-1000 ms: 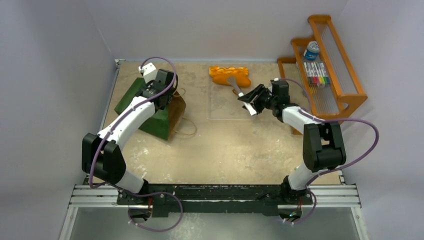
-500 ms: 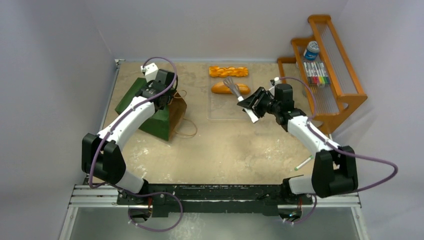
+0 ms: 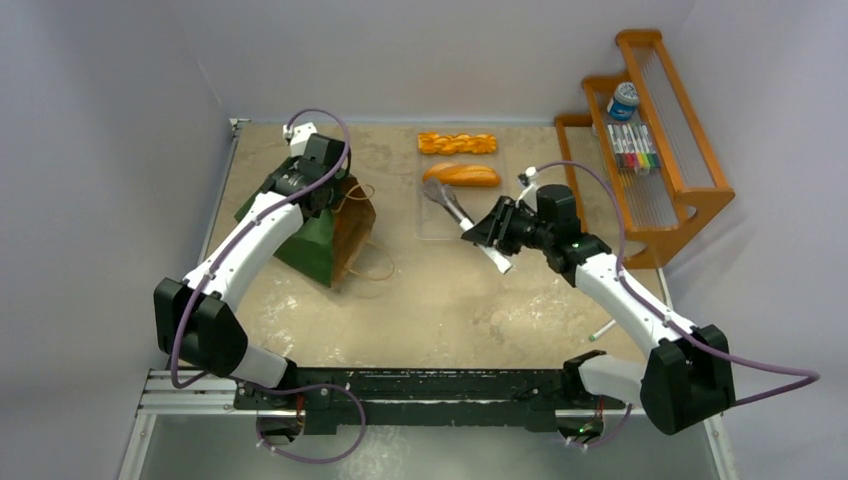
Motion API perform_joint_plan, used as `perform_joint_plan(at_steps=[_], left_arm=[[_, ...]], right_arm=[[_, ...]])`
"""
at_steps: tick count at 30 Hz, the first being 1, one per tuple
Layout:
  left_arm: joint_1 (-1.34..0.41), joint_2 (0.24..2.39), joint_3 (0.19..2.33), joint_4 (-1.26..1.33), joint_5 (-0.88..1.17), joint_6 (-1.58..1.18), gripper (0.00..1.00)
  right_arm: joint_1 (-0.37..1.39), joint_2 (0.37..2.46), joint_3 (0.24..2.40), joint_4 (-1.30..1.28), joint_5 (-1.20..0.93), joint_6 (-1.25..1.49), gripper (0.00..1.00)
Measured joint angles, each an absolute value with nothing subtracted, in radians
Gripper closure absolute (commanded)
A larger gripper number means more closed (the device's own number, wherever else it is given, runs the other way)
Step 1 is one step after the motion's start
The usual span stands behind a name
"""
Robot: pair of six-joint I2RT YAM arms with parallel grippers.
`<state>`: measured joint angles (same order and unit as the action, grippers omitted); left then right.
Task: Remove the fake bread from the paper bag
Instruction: Place the fake bread in the container, then take out the fake bread from the paper bag.
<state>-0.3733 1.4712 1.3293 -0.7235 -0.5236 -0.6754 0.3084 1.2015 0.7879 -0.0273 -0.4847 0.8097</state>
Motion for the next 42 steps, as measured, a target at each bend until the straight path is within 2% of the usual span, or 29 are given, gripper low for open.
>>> perform_joint_plan(at_steps=[8, 24, 32, 42], left_arm=[[-0.373, 1.475, 1.398, -0.795, -0.466, -0.634, 1.00], [-0.373, 1.494, 1.410, -0.811, -0.427, -0.623, 1.00], [-0.373, 1.494, 1.403, -0.801, -0.419, -0.623, 1.00], [-0.373, 1.470, 1.341, -0.758, -0.400, -0.624, 1.00]], right_arm=[[0.517, 1.155, 0.793, -0.086, -0.453, 0.733, 0.59], [0.659, 1.133, 0.831, -0.130, -0.433, 0.705, 0.60], [0.748, 1.247, 0.855, -0.080, -0.436, 0.739, 0.60], [0.759, 1.429, 0.908, 0.012, -0.442, 0.811, 0.59]])
